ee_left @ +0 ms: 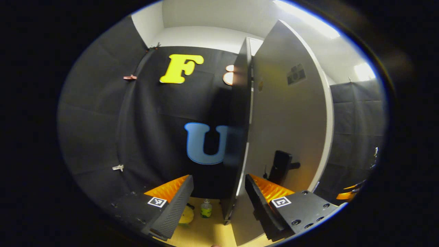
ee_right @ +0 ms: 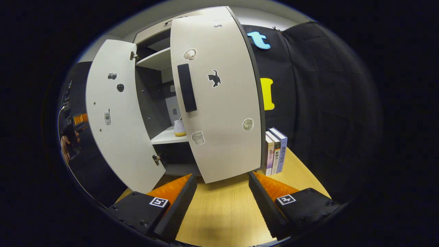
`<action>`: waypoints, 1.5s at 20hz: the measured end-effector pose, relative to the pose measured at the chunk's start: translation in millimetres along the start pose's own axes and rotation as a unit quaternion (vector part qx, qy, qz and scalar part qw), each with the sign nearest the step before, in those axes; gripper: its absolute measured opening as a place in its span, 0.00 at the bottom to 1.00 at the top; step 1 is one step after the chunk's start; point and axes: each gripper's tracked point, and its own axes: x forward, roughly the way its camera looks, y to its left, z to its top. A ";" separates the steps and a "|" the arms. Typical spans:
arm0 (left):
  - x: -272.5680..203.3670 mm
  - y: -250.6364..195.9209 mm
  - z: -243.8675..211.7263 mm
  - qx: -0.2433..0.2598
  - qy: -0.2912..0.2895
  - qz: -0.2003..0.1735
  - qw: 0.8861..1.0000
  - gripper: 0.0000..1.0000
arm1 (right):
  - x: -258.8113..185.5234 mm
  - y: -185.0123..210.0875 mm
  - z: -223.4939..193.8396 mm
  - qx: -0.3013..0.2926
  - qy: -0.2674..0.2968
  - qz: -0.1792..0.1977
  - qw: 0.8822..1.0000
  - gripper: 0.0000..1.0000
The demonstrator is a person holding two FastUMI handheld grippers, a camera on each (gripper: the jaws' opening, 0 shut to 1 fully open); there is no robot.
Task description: Grab one shoe with the right hand and put it into the shoe cabinet, grab the other shoe with the left hand and put it into the shoe cabinet; then close the right door with the right hand and the left door with the left hand.
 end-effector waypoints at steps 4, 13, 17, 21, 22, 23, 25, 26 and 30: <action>-1.8 -5.2 0.8 0.020 0.004 0.007 1.000 0.92 | -4.6 -14.9 -10.5 0.019 0.006 -0.017 1.000 0.98; 11.7 -90.8 -3.0 0.014 0.012 -0.053 0.998 0.90 | -7.1 -38.7 -3.2 0.040 -0.006 -0.039 0.998 0.98; 34.1 -138.2 -6.7 0.005 0.010 -0.062 0.998 0.87 | -6.2 -56.0 0.3 0.050 -0.011 -0.046 0.998 0.98; 47.8 -178.6 -2.6 0.006 -0.001 -0.043 0.999 0.94 | -10.4 -74.5 8.0 0.054 -0.013 -0.050 0.997 0.98; 43.3 -184.8 -3.6 0.010 -0.004 -0.030 0.999 0.95 | -12.0 -81.2 12.1 0.054 -0.017 -0.051 0.997 0.98; 39.6 -191.1 -5.6 0.011 -0.006 -0.021 1.000 0.95 | -11.9 -90.7 17.1 0.056 -0.020 -0.051 0.997 0.98; 28.0 -199.9 -11.3 0.011 -0.007 -0.004 1.000 0.95 | -10.4 -104.6 28.8 0.064 -0.026 -0.048 0.996 0.98; 19.5 -203.1 -15.3 0.010 -0.009 0.010 1.000 0.95 | -8.6 -109.5 33.7 0.065 -0.028 -0.044 0.997 0.98; -21.4 -215.9 -37.7 -0.008 -0.007 0.048 0.999 0.95 | 1.0 -123.9 53.3 0.055 -0.046 -0.022 0.997 0.98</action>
